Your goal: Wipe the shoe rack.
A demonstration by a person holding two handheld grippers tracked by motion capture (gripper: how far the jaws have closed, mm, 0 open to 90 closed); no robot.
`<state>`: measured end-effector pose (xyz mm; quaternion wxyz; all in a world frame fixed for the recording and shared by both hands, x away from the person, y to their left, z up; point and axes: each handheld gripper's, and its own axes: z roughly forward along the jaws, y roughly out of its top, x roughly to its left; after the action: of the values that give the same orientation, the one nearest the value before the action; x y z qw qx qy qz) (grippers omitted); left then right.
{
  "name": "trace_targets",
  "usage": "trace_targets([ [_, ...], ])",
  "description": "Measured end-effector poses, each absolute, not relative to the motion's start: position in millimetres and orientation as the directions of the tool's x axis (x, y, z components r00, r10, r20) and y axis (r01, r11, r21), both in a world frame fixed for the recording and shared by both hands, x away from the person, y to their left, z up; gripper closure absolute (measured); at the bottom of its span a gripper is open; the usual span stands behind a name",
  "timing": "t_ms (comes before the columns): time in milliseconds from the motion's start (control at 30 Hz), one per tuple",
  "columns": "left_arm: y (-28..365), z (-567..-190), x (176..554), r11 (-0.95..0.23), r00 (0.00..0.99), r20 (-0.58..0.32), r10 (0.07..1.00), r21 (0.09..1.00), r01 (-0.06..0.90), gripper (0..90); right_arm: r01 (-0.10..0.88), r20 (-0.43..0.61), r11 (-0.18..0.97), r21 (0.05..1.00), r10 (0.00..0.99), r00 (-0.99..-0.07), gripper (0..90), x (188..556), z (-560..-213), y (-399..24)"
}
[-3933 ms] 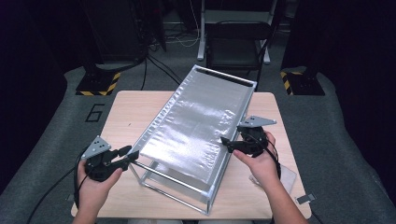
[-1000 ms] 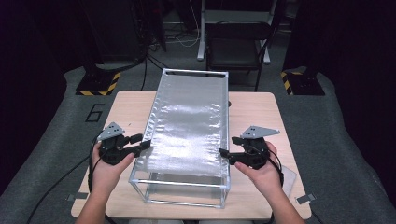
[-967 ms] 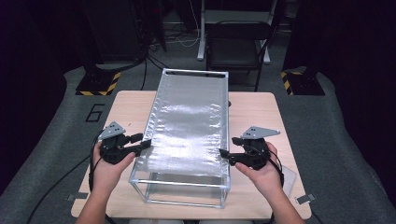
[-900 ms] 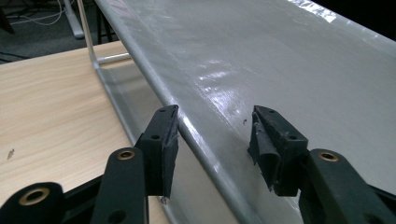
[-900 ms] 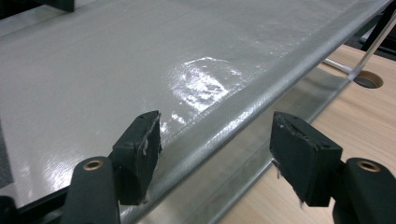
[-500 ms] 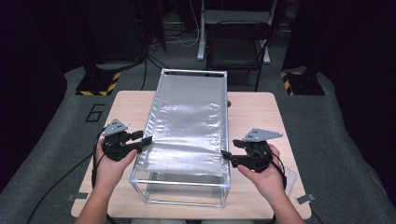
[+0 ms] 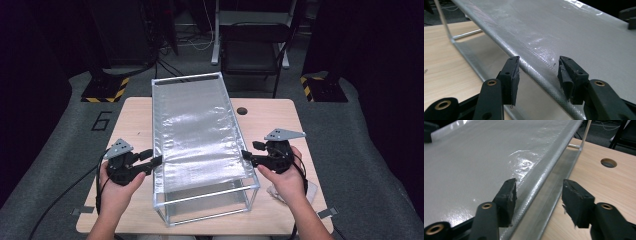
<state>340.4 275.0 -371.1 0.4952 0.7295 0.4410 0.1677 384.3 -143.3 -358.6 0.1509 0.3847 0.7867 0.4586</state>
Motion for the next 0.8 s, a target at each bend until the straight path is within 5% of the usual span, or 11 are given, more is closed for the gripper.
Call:
trace_targets([
  [167, 277, -373, 340, -0.078, 0.551, -0.242, 0.798, 0.867, 0.493, 51.7, 0.527, 0.247, 0.198, 0.826, 0.715, -0.654, 53.5, 394, -364, -151],
  [567, 285, -368, 367, -0.057, 0.508, -0.238, 0.828, 0.865, 0.498, 47.1, 0.541, 0.268, 0.193, 0.819, 0.705, -0.657, 50.6, 375, -364, -152],
  [800, 285, -371, 376, -0.059, 0.527, -0.263, 0.808, 0.854, 0.516, 52.2, 0.554, 0.281, 0.202, 0.808, 0.694, -0.663, 57.8, 367, -364, -153],
])
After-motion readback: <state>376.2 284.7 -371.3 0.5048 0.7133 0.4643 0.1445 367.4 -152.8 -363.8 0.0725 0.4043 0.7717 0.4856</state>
